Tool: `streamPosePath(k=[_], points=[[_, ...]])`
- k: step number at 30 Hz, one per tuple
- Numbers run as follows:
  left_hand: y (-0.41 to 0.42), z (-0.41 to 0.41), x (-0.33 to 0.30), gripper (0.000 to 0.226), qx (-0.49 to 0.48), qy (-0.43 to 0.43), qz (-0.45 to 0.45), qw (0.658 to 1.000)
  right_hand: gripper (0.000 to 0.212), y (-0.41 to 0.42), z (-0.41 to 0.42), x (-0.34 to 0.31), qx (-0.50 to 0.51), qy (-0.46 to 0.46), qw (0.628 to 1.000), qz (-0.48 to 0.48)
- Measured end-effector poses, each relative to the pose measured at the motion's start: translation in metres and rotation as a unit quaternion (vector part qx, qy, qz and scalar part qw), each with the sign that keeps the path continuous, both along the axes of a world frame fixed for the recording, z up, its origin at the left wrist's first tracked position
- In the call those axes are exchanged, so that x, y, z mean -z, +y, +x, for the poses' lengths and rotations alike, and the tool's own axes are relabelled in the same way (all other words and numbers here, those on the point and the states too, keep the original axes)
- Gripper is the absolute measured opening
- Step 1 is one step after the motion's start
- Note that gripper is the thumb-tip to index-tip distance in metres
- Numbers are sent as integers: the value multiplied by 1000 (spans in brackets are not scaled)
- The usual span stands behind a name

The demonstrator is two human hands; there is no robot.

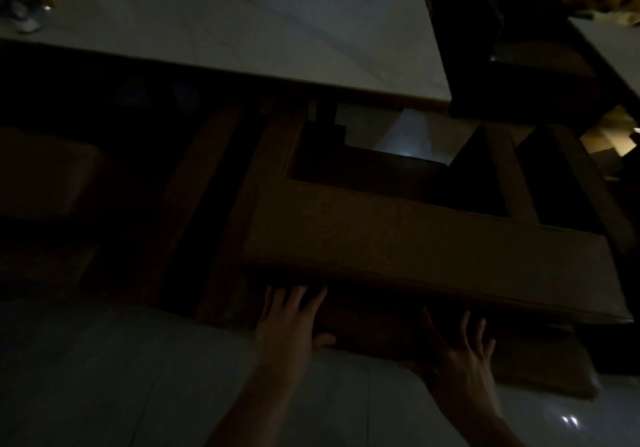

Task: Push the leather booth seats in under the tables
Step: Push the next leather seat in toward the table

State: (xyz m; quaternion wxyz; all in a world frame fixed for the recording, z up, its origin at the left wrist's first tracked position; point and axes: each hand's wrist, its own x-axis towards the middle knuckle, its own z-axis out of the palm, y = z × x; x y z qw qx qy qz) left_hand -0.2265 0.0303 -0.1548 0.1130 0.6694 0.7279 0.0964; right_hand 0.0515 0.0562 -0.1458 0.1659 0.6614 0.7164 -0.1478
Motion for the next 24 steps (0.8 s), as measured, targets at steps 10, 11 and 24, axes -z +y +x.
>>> streamPosePath(k=[10, 11, 24], points=[[36, 8, -7, 82, -13, -18, -16, 1000, 87, 42, 17, 2, -41, 9, 999, 29], [36, 9, -8, 82, -14, -16, -22, 1000, 88, 42, 16, 1, -41, 14, 998, 35], [18, 14, -3, 79, -20, -7, -20, 1000, 82, 14, 19, 8, -27, 58, 991, 113]])
